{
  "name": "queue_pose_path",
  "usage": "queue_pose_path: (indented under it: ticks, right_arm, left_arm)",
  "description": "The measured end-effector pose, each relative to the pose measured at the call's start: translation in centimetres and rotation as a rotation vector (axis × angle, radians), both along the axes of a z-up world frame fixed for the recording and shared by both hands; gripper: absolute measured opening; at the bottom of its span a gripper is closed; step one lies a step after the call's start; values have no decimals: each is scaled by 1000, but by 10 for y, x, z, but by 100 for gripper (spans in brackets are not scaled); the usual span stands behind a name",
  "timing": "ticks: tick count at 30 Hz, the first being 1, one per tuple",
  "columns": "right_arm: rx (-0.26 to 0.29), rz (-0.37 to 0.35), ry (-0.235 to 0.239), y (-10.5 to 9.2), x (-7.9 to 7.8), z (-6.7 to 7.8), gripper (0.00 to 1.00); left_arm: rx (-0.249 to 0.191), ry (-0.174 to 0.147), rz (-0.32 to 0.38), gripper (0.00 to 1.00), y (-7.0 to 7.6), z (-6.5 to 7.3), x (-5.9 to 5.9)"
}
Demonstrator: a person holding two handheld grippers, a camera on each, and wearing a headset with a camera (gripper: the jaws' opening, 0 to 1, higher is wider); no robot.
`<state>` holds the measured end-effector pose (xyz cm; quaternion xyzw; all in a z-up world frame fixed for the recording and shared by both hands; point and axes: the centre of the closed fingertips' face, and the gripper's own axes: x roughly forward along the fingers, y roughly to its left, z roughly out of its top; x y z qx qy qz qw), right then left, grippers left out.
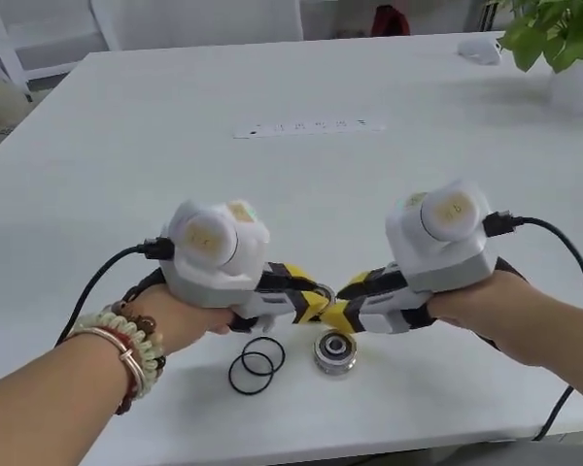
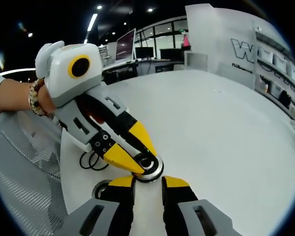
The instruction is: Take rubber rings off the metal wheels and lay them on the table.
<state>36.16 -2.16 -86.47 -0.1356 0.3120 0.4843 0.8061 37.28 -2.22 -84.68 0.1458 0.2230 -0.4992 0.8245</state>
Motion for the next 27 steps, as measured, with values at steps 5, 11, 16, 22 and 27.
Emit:
queue_pose_path:
  ticks: [5, 11, 16, 22, 27]
  right_arm:
    - [6, 11, 3, 0, -1, 0, 16]
    - [-22, 41, -23, 0, -2, 0, 13]
    - [-70, 73, -61, 0, -1, -3, 0]
    - [-39, 29, -12, -1, -2, -2, 0]
    - [-18, 18, -7, 0, -1, 2, 17]
  left_arm:
    - [-16, 14, 9, 14, 0, 0, 0]
    - [-25, 10, 8, 14, 0, 0, 0]
    - [-31, 6, 19, 13, 1, 0, 1]
    - [-26, -6, 4, 13, 1, 1, 1]
    - [-28, -9, 6, 13, 1, 0, 2]
